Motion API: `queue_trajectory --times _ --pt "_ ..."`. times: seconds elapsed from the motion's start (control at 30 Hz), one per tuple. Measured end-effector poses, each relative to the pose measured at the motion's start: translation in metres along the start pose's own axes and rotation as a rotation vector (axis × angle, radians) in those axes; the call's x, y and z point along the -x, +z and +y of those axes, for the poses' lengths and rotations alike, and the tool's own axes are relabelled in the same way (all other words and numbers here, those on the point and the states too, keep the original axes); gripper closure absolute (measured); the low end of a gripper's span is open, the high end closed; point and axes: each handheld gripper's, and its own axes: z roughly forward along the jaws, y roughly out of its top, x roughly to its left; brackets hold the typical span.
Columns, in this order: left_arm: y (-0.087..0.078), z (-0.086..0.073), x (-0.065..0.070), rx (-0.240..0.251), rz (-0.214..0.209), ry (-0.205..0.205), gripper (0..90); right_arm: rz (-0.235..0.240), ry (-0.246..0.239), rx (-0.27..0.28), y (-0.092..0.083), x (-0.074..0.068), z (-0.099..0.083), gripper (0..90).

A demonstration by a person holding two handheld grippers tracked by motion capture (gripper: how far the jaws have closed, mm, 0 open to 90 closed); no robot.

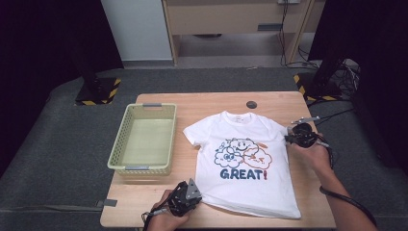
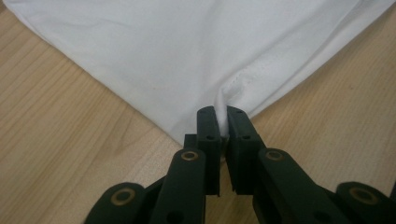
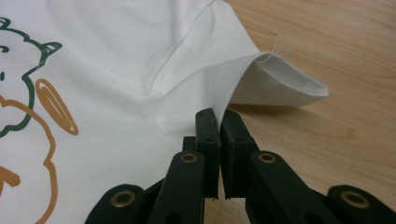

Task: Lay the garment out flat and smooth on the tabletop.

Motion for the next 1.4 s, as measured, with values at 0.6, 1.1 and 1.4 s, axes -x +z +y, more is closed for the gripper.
queue_trajectory --times 0.6,1.1,1.4 --pt "-0.002 0.003 0.02 0.011 -0.032 -0.004 84.7 0.006 0.003 0.009 -0.001 0.001 -0.002 86.9" --pt "-0.018 0.01 0.019 0.105 -0.06 -0.109 29.7 0.027 0.055 0.071 -0.021 0.006 -0.013 52.2" --pt "-0.003 0.043 0.002 0.141 -0.047 -0.165 13.3 0.046 0.088 0.107 -0.027 0.009 -0.026 24.5"
